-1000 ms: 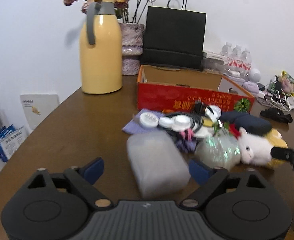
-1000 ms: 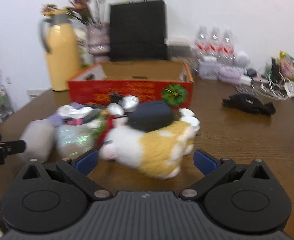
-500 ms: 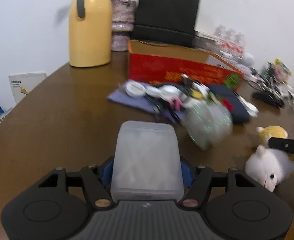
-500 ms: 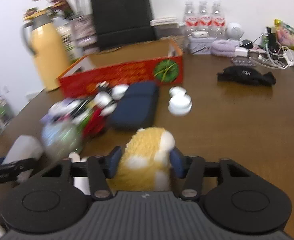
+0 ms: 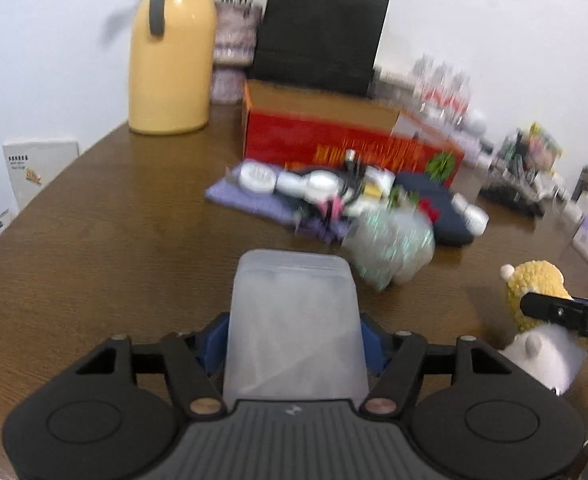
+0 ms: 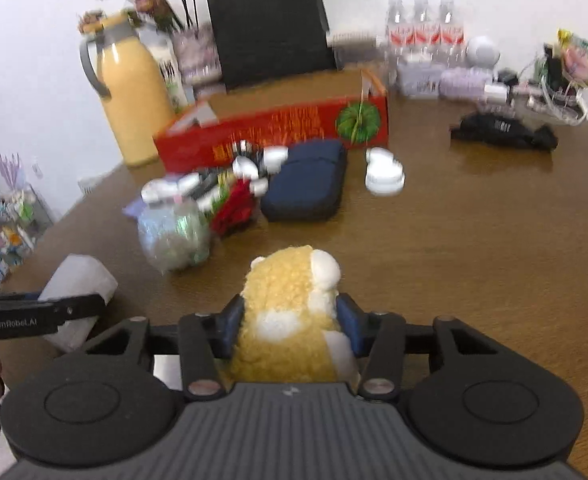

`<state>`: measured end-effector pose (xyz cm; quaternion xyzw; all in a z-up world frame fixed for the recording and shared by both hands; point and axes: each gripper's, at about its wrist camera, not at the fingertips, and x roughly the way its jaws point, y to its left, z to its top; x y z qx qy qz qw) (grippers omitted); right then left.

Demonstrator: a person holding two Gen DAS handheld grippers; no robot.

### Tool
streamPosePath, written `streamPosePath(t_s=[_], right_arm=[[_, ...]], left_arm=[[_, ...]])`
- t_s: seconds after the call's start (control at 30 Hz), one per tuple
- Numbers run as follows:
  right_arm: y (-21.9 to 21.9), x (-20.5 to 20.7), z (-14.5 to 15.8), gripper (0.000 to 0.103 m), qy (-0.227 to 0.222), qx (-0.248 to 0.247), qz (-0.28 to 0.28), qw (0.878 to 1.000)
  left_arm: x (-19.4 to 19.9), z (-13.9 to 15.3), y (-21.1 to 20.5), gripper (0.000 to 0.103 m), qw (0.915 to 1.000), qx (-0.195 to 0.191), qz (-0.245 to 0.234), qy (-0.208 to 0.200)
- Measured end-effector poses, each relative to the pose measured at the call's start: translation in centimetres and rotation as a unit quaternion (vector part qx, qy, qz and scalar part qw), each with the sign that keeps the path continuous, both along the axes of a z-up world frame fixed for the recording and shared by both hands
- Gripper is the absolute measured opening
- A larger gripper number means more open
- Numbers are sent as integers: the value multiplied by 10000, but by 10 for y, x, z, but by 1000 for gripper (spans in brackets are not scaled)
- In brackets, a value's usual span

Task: Organize objects
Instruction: 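Grasp the plush toy with the right tool while the left grasps the clear container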

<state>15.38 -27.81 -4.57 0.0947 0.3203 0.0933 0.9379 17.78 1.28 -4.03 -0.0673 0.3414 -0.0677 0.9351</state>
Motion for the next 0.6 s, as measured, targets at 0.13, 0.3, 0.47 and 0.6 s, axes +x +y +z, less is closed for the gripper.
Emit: streamPosePath(t_s=[0.13,0.3,0.47,0.6], right_arm=[[-8,6,38,49,-836,94,106,9964],[-7,87,117,49,-1682,-386,389,9842],[4,252,135,50,-1059,-783,432,9903],[5,345,80,49,-120,-1070,-321,9937]], left_arm=[[33,43,5,65,9984,-267,-89,-500],[137,99,-12,65,9954,-54,-259,-922],[275,75,-33,65,9991,150,186,-341],[329,31,-33,65,9962,124,727,453]])
